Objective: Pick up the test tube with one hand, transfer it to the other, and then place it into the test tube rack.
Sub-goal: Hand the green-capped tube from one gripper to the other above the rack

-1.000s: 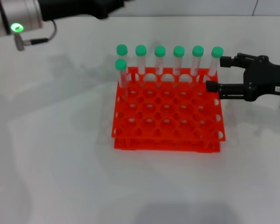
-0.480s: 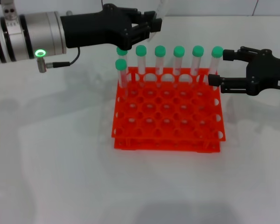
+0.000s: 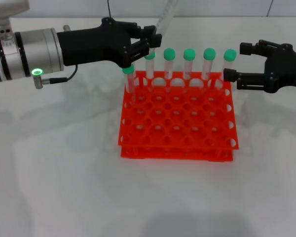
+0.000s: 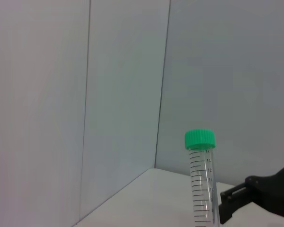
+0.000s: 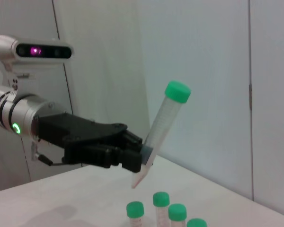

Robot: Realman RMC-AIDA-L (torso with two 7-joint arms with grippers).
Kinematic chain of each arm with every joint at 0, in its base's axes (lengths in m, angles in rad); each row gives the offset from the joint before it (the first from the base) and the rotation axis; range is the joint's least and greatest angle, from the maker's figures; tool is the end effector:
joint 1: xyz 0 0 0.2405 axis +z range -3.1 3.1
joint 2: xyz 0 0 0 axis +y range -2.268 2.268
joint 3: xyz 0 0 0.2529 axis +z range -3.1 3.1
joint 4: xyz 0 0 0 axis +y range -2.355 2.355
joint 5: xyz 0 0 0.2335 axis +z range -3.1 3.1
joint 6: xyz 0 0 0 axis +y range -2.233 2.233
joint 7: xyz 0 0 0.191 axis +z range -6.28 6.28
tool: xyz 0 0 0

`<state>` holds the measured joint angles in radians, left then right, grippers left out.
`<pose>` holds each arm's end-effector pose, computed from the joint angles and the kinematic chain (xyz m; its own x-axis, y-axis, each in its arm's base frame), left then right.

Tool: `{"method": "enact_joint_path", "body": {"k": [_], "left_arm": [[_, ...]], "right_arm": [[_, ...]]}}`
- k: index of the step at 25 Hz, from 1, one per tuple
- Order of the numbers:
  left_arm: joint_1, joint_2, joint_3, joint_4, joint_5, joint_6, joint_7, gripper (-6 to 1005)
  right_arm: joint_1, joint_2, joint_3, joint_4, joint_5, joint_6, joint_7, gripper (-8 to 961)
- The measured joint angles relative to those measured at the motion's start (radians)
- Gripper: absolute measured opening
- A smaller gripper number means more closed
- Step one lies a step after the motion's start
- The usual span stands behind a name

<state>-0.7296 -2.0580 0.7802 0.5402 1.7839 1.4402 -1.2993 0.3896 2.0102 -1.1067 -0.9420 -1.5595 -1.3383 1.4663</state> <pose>-0.1712 0.4226 -0.0444 0.7845 0.1523 0.6011 0.3260 -0.9259 -0.1910 0.2131 0.3956 0.0052 0.8124 -0.1589 -0.5610 -0.3901 -0.8632 -0.3205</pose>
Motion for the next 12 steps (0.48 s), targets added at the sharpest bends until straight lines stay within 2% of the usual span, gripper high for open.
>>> {"method": "enact_joint_path", "body": {"k": [12], "left_arm": [[0.009, -0.005, 0.002, -0.015, -0.001, 0.003, 0.07, 201]], "right_arm": [[0.013, -0.005, 0.006, -0.006, 0.086, -0.019, -0.023, 839]]}}
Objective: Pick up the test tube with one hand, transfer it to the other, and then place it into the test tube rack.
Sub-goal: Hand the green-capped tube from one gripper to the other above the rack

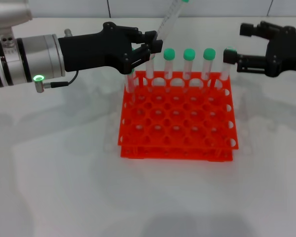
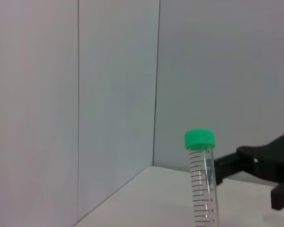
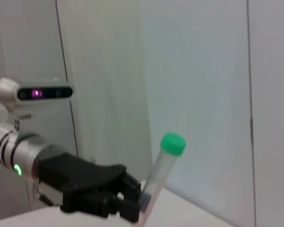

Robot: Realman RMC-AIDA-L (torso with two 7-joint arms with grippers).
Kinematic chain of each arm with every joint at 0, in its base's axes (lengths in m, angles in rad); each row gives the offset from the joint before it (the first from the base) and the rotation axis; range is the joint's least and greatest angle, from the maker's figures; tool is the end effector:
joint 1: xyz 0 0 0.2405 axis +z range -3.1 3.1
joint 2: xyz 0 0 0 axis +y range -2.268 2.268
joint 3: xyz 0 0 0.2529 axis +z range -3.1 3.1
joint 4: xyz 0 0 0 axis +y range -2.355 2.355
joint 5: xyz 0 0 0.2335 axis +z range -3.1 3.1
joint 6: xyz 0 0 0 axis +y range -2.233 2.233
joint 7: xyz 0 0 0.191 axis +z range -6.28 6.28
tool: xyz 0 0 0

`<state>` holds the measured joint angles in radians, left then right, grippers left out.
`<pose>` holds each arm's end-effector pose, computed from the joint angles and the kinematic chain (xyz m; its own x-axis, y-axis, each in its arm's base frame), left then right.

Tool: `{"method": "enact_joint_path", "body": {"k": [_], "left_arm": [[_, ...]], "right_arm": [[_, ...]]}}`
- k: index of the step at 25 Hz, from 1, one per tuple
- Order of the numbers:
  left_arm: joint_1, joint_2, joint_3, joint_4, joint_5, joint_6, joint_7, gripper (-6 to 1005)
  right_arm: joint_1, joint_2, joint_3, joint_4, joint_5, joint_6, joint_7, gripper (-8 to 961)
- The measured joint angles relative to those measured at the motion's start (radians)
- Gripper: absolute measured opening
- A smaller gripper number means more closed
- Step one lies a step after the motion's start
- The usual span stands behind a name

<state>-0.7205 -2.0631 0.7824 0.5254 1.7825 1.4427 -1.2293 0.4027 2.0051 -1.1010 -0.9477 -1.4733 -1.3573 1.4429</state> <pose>-0.1752 0.4176 -0.0497 0.7983 0.1095 0.5922 0.2872 -0.9335 -0.2145 0.1945 0.4002 0.0185 0.7781 -0.0959 -0.6208 -0.3678 -0.8708 -0.3264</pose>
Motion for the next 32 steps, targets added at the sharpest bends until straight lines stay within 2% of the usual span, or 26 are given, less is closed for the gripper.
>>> {"method": "enact_joint_path", "body": {"k": [8, 32], "left_arm": [[0.0, -0.01, 0.003, -0.001, 0.0, 0.002, 0.006, 202], [-0.001, -0.011, 0.003, -0.012, 0.004, 0.012, 0.007, 204]], "right_arm": [[0.043, 0.005, 0.007, -0.004, 0.033, -0.016, 0.011, 838], [0.146, 0.01, -0.01, 0.045, 0.064, -0.013, 0.013, 835]]}}
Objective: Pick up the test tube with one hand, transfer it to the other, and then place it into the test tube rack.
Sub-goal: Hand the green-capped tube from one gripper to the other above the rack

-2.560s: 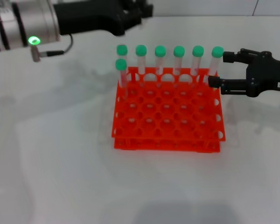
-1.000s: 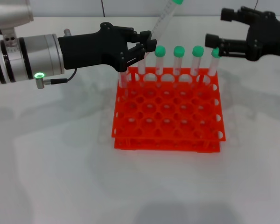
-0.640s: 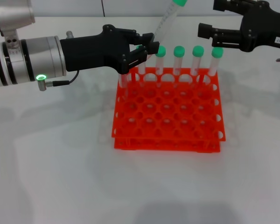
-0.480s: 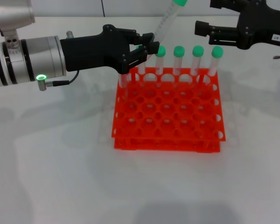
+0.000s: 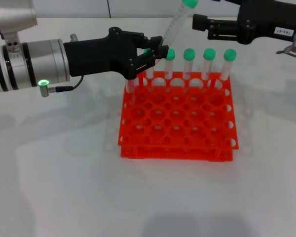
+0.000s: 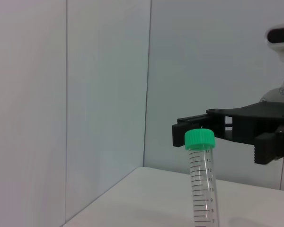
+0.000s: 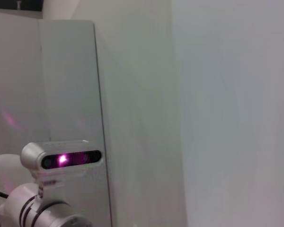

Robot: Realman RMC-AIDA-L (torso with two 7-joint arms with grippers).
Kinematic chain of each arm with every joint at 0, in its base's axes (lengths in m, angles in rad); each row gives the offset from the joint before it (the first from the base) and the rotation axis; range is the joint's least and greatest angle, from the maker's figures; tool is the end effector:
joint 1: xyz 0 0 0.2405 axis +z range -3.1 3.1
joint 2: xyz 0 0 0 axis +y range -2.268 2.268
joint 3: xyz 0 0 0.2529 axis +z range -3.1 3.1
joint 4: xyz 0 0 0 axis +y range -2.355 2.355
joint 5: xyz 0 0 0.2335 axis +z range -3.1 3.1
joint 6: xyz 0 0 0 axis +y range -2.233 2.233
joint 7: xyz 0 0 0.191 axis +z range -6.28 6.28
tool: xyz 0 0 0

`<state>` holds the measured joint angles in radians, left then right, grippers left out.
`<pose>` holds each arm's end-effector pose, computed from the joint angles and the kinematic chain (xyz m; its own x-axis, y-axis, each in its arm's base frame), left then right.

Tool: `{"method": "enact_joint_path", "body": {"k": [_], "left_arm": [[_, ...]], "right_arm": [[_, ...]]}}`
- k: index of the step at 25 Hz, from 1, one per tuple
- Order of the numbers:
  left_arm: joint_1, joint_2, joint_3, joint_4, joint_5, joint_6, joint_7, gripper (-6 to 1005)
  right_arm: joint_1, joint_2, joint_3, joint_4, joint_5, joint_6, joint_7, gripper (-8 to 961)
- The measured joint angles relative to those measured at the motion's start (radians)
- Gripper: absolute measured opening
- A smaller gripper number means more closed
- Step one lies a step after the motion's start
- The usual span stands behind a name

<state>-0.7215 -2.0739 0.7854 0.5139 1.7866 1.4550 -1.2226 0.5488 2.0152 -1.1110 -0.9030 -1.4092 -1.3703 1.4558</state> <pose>-0.1728 0.4116 -0.0573 0.7937 0.1168 0.5969 0.2810 -0.9408 -0.1896 0.1320 0.4203 0.0131 0.7308 -0.0292 -0.6820 -0.2866 -0.9199 -0.2677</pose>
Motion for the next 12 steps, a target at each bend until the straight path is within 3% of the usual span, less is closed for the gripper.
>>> {"method": "enact_joint_path", "body": {"k": [12], "left_arm": [[0.001, 0.0, 0.0, 0.0, -0.001, 0.001, 0.0, 206]], "right_arm": [[0.057, 0.004, -0.03, 0.056, 0.012, 0.002, -0.007, 833]]}}
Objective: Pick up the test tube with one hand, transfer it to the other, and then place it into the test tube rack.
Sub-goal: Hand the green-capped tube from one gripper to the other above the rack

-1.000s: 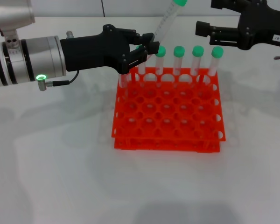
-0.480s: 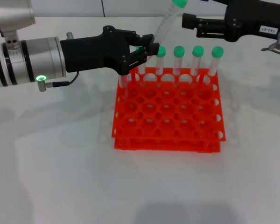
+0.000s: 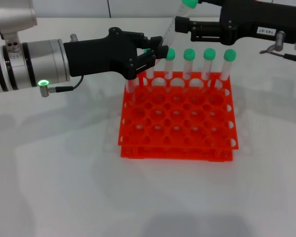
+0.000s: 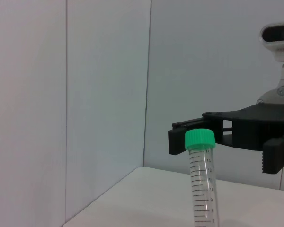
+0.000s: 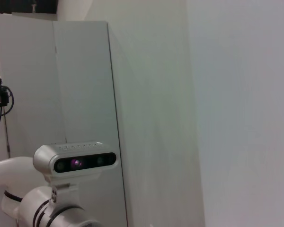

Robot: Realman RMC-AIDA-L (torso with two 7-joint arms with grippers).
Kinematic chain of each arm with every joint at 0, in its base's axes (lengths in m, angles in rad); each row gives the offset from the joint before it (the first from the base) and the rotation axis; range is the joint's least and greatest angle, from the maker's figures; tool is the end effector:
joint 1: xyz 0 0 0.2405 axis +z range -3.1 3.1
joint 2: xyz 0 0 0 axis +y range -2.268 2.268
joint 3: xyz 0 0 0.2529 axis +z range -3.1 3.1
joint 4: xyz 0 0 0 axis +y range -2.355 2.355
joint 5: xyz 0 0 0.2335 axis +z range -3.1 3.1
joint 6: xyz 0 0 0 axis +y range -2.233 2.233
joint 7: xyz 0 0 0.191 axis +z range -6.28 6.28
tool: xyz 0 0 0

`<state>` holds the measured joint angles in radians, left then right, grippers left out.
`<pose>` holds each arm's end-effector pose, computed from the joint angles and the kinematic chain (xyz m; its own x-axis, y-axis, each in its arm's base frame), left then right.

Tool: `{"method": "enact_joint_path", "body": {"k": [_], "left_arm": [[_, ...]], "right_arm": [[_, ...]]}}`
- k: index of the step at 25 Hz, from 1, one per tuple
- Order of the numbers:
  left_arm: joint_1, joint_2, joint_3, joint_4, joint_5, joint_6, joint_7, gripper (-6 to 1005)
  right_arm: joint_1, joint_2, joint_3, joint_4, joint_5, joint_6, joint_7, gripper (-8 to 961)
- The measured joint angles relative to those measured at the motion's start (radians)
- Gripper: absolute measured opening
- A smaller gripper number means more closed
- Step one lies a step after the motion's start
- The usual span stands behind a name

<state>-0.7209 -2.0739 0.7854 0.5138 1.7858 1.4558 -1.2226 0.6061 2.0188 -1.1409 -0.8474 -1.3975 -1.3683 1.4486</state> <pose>-0.1729 0.4114 -0.0572 0.7931 0.1171 0.5978 0.2814 -0.9408 -0.1891 0.1162 0.4230 -0.0029 0.7283 -0.0405 -0.6840 -0.2611 -0.9393 -0.2224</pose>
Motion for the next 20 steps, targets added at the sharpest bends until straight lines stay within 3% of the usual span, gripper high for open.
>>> {"method": "enact_joint_path", "body": {"k": [4, 9, 20], "left_arm": [[0.0, 0.0, 0.0, 0.0, -0.002, 0.0, 0.0, 206], [-0.002, 0.0, 0.0, 0.0, -0.003, 0.0, 0.0, 207], [-0.004, 0.0, 0.0, 0.0, 0.001, 0.0, 0.0, 208]], "right_arm": [[0.004, 0.0, 0.0, 0.002, 0.0, 0.001, 0.0, 833], [0.007, 0.0, 0.0, 0.005, 0.0, 0.008, 0.001, 735], [0.018, 0.0, 0.001, 0.01, 0.0, 0.03, 0.005, 653]]}}
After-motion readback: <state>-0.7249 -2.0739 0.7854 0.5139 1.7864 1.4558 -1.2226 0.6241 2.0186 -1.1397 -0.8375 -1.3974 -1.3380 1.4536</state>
